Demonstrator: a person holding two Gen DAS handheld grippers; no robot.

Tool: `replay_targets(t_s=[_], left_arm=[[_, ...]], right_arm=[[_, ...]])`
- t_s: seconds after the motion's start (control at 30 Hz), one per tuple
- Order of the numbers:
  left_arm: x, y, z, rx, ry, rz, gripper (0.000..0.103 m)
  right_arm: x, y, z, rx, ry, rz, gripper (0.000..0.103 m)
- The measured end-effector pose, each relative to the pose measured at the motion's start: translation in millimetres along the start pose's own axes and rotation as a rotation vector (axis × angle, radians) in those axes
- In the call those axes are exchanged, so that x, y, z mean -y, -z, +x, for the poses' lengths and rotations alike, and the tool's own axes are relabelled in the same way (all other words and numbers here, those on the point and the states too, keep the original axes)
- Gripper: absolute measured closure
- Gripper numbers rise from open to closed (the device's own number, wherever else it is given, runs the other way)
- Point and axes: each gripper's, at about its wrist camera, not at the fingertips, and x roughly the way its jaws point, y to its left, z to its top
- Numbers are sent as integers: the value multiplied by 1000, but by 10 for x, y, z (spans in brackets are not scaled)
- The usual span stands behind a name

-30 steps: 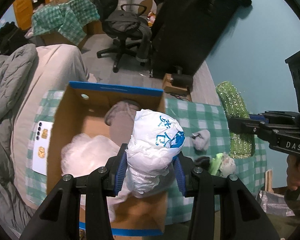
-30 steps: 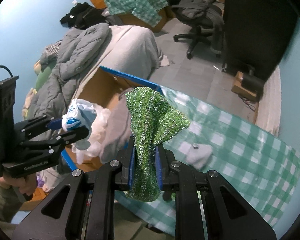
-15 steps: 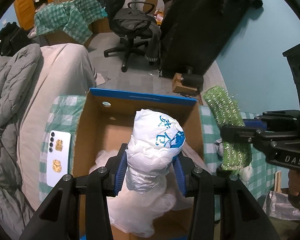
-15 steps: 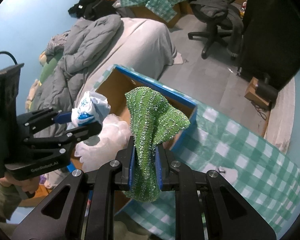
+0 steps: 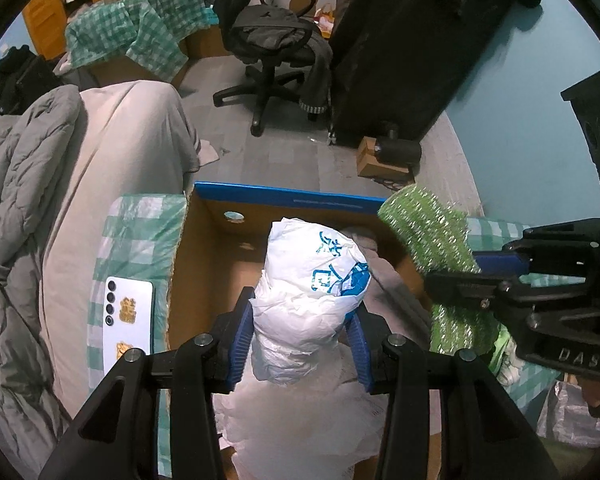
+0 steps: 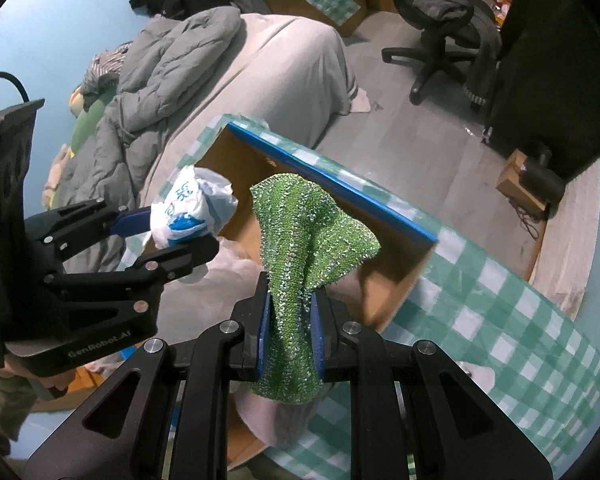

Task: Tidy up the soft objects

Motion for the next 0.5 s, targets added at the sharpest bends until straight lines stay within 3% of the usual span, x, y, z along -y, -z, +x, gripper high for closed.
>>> replay_targets(t_s=[0.23,0.37,0.5], left_arm=[[-50,-13,29,-14,-30,-1,49],[-69,9,-9,4,-44,0,33],[-66,29,-31,3,-65,5,33]], right_arm=[[-45,-23,82,-24,14,-15,79],[-77,-42,79,-23,28,-28,64],[-64,-40,38,-13,39,-27,63]])
